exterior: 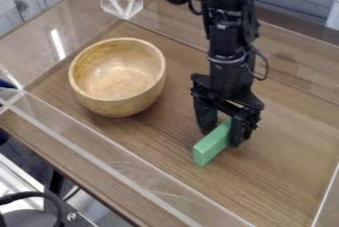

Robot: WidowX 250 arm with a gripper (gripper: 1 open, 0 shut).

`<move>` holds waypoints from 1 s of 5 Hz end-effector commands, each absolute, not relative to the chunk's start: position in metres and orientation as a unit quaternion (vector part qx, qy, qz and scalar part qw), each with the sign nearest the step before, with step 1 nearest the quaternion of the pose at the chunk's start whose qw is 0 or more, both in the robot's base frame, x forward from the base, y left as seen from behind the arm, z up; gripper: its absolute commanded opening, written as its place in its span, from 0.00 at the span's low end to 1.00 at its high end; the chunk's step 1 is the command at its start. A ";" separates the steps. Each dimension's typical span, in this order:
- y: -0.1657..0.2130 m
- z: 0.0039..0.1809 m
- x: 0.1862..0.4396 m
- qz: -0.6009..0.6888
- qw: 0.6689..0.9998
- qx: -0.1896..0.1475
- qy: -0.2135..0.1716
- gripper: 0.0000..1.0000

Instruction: Remove the green block from inside the brown bowl and put it on the table

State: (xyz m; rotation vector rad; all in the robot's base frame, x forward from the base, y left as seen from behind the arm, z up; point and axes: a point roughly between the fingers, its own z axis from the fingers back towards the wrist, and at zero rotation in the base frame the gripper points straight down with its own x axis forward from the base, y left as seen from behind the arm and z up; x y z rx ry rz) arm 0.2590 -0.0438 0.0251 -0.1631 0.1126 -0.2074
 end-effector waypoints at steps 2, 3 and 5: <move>-0.034 0.083 0.276 -0.092 0.993 -0.068 -0.020 1.00; -0.025 0.112 0.278 -0.085 0.994 -0.059 -0.043 1.00; 0.005 0.151 0.280 -0.057 0.996 -0.036 -0.059 1.00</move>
